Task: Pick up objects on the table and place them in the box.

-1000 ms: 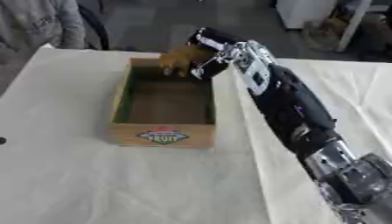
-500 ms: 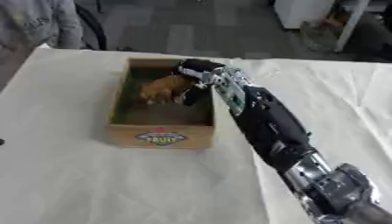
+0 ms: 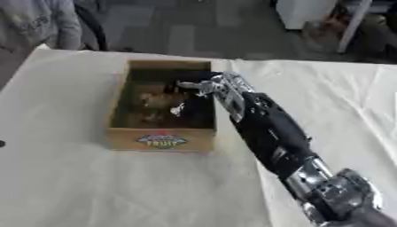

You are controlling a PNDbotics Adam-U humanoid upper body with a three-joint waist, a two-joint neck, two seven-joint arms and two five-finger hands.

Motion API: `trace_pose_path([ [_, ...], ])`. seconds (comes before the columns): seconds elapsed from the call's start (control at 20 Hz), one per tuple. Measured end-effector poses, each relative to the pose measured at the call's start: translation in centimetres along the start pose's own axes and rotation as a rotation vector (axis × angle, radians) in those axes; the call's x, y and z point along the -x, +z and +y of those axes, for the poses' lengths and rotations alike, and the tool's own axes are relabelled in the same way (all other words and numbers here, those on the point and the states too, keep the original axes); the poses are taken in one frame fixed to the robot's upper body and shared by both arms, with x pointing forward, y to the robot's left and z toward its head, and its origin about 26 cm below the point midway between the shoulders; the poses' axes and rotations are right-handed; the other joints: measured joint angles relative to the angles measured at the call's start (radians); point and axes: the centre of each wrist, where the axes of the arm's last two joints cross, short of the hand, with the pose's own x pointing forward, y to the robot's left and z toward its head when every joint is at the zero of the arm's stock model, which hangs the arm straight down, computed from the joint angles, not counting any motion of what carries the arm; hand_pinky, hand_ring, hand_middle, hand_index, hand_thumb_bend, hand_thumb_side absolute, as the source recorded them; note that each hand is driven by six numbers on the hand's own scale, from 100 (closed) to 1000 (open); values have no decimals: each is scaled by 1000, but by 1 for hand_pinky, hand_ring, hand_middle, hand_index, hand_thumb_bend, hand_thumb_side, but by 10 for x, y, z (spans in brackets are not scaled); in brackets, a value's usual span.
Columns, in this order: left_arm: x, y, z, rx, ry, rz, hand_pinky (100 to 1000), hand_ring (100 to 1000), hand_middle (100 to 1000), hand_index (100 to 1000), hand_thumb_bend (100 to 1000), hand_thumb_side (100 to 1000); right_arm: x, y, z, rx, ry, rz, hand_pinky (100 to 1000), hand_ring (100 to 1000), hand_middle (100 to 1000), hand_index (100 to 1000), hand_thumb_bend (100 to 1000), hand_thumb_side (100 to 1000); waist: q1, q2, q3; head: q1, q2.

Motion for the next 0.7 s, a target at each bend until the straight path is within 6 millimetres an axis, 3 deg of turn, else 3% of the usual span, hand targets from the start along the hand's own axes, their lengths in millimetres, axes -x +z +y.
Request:
trace_pose_path([
  [0.3,0,0,0,-1,-3,-1,557,710,576,666,360,561,-1,17,-19,-35,-43,-21,701,834,875,936,100,605,-2,-3,-13,6,-3],
  [0.7,2,3,3,-13,-8,6,556,711,576,666,360,561,1,67,-59,209,-69,-86,649,781,824,895,100,433,-3,-15,-59,32,-3],
])
